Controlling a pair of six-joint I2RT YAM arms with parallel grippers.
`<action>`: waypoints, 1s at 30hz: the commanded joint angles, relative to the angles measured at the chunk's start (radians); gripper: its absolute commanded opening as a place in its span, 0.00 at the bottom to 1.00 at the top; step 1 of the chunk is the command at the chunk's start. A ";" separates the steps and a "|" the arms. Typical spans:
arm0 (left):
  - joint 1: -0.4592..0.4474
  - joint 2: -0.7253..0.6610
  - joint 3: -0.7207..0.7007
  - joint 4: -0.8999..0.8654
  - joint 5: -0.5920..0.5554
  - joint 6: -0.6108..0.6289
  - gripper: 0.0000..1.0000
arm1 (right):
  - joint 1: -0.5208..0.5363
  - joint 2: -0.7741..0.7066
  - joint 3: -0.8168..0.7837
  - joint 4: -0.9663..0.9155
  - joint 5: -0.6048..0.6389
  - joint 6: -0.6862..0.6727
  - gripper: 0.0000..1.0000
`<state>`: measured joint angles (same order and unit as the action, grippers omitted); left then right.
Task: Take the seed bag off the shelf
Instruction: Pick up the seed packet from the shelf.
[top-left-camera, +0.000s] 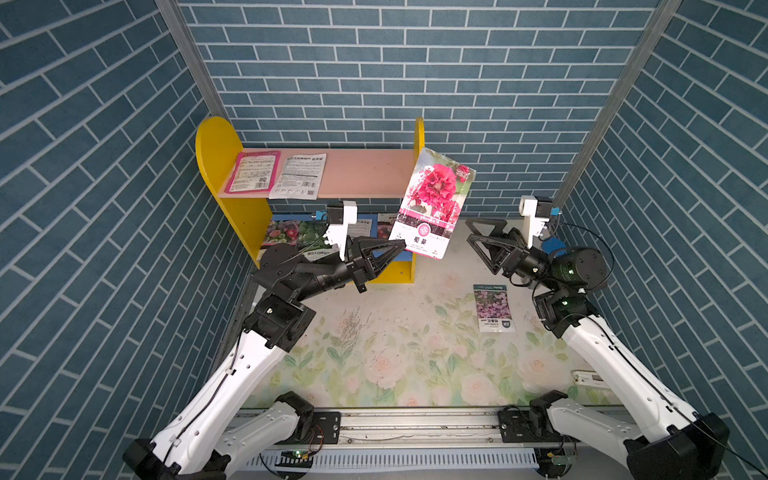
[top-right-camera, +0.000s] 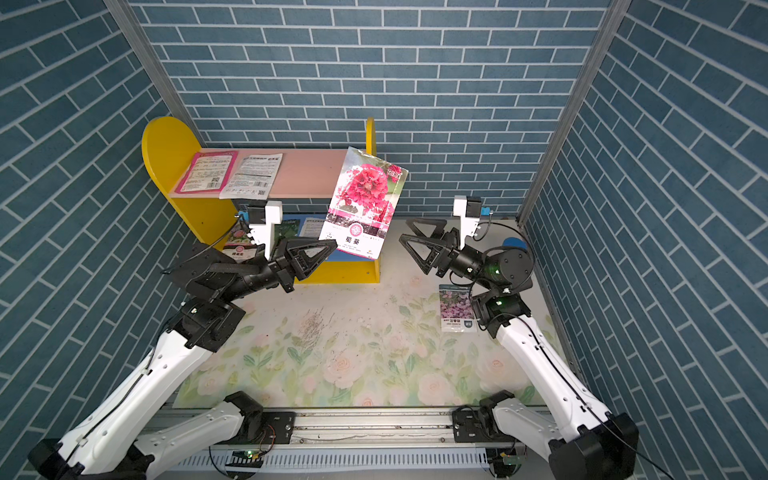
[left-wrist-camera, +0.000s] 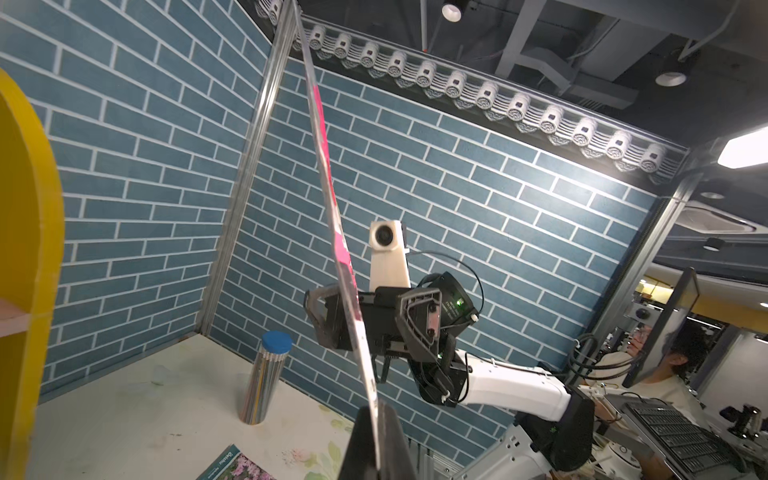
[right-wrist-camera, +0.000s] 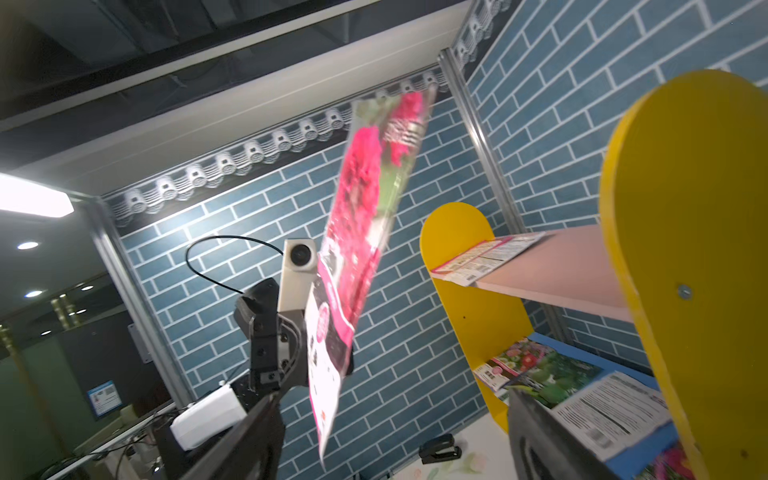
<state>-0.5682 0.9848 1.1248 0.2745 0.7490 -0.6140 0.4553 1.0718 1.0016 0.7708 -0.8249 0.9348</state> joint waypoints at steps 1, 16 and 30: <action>-0.035 0.006 -0.007 0.079 -0.045 0.026 0.00 | 0.033 0.014 0.062 0.121 -0.035 0.050 0.82; -0.087 0.041 0.013 0.047 -0.058 0.051 0.00 | 0.057 0.031 0.081 0.102 -0.012 0.031 0.09; -0.089 0.067 0.196 -0.525 -0.355 0.325 1.00 | 0.045 -0.170 0.003 -0.503 0.127 -0.312 0.00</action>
<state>-0.6533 1.0843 1.2903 -0.0944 0.4934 -0.3885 0.5064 0.9657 1.0367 0.4683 -0.7464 0.7559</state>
